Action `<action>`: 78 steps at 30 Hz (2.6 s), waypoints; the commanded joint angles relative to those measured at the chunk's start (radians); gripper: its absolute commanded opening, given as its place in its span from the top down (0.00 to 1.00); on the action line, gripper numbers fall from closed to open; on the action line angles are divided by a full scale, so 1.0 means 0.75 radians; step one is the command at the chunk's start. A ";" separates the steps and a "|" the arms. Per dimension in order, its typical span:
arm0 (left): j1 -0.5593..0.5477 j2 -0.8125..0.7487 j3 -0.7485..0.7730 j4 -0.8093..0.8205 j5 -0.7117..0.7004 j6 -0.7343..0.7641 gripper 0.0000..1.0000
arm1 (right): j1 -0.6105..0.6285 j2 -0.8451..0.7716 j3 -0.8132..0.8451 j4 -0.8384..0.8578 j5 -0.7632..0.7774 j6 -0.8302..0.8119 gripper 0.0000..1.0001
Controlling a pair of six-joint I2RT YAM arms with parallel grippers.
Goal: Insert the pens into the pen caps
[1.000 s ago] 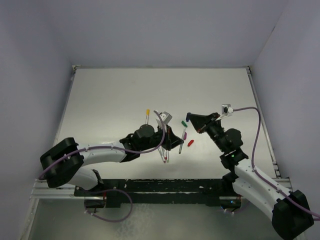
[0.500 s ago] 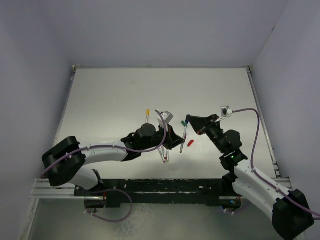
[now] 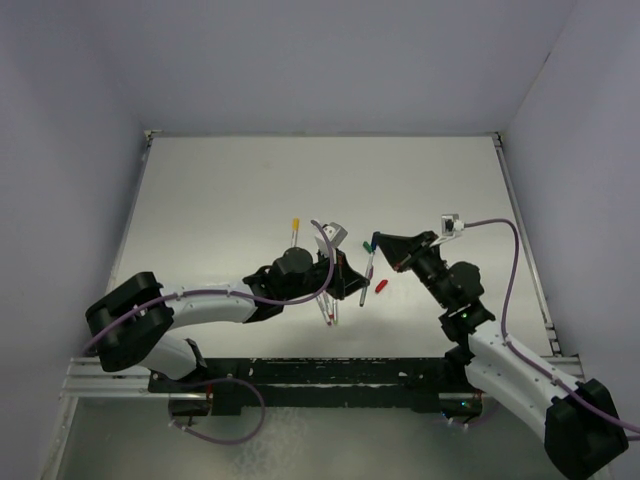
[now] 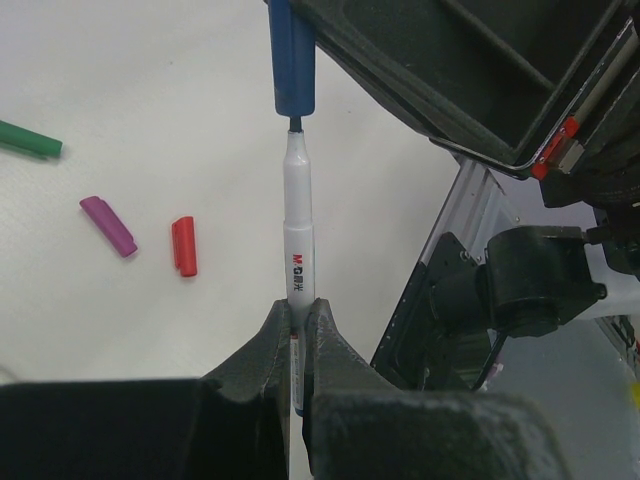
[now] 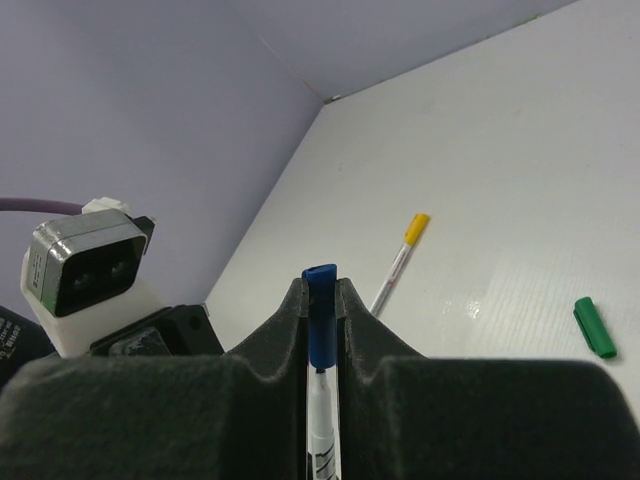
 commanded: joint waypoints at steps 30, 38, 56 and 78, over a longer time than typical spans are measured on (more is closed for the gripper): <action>0.029 -0.101 0.066 0.082 -0.146 0.027 1.00 | 0.176 0.086 0.006 -0.139 -0.095 -0.098 1.00; 0.059 -0.162 0.007 0.192 -0.191 -0.034 1.00 | 0.222 0.100 -0.001 -0.139 -0.090 -0.115 1.00; 0.137 -0.288 -0.007 0.269 -0.223 -0.033 1.00 | 0.275 0.160 0.054 -0.219 -0.185 -0.229 1.00; 0.255 -0.351 0.026 0.326 -0.206 -0.046 1.00 | 0.283 0.238 0.084 -0.236 -0.367 -0.331 1.00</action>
